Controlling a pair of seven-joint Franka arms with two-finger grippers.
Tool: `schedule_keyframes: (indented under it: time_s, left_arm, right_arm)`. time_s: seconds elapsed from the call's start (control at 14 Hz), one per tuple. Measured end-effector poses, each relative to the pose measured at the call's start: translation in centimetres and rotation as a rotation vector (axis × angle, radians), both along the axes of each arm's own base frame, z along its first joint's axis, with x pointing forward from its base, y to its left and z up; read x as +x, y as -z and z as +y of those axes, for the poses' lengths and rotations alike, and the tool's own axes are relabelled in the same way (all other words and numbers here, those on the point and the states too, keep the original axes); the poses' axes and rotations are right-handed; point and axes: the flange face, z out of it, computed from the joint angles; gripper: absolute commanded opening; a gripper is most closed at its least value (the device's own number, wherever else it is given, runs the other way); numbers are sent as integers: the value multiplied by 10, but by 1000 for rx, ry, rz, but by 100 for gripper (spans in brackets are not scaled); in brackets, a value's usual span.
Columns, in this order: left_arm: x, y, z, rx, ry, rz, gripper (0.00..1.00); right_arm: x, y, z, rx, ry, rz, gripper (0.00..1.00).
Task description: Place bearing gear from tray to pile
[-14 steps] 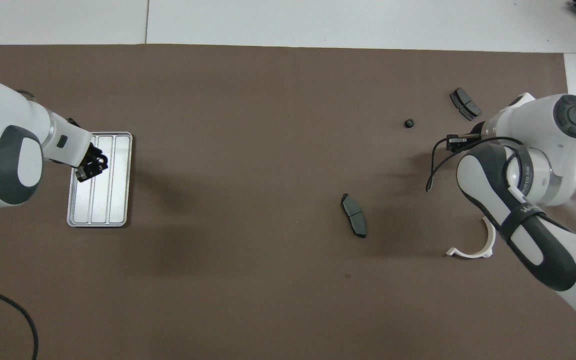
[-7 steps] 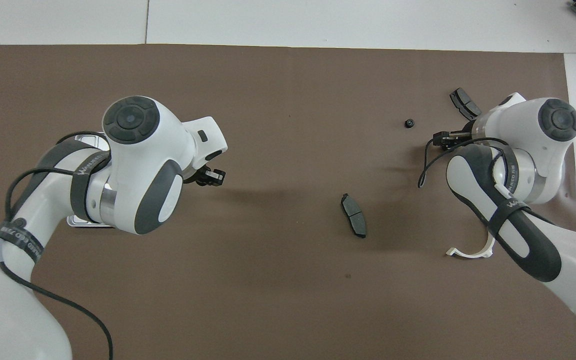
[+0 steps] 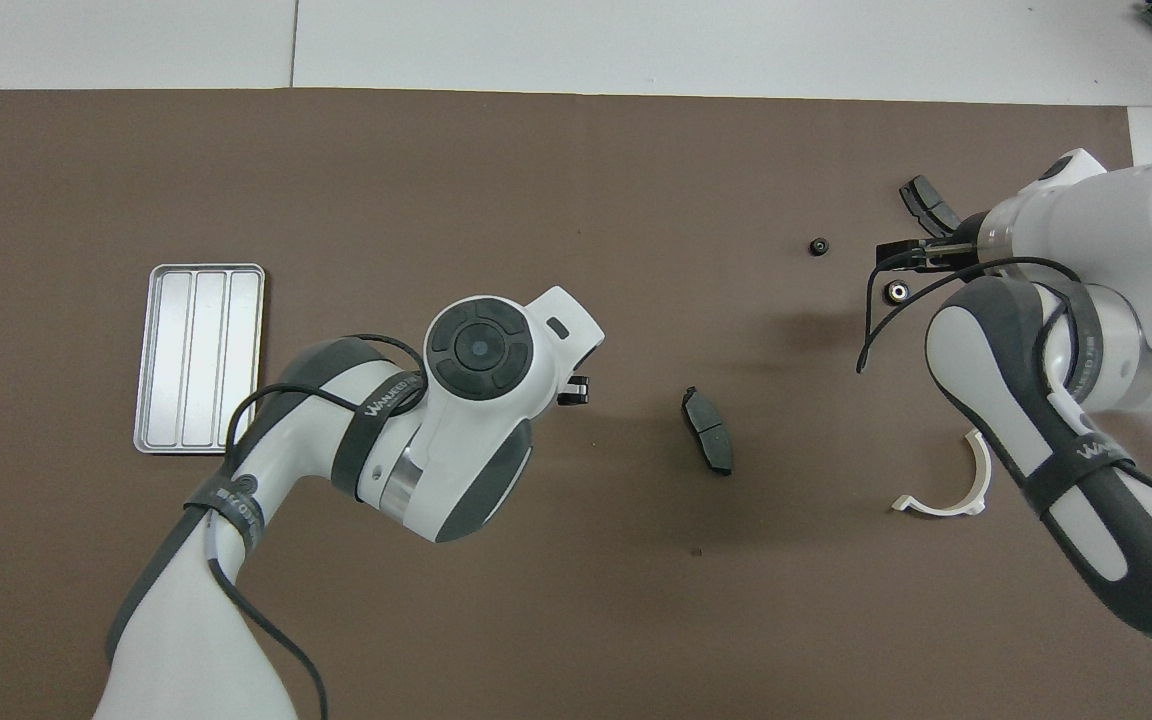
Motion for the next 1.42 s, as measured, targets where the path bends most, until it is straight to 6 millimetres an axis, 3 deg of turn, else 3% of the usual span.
schedule_keyframes:
  time_s: [0.07,0.14,0.28,0.43,0.57,0.78,1.0,1.14,1.21,1.42]
  left_arm:
    - [-2,9,-4,3,-2,3,75]
    - [-1,12,-4,5,-3,4,83]
    - [2,11,-1,4,-9,1,85]
    - [10,4,3,-3,-22,-13,86]
    - [30,-17,23,-17,-66,-32,90]
    - [81,-80,113,-31,-157,-37,90]
    - [116,-137,240,-28,-173,-30,90]
    - [124,-158,311,-19,-149,-2,95]
    - [124,-165,338,-18,-144,4,95]
    - [112,-194,400,-12,-133,20,100]
  right_arm:
    - [-2,-9,6,4,5,9,100]
    - [-4,-15,14,7,5,16,100]
    - [-7,-19,38,17,17,28,100]
    - [-12,-19,77,34,47,33,100]
    - [-20,-18,123,52,78,41,100]
    - [-35,-7,194,78,103,41,100]
    - [-51,20,268,120,153,23,100]
    - [-68,42,313,133,163,25,100]
    - [-76,54,332,124,159,27,100]
    - [-93,88,383,58,168,-13,100]
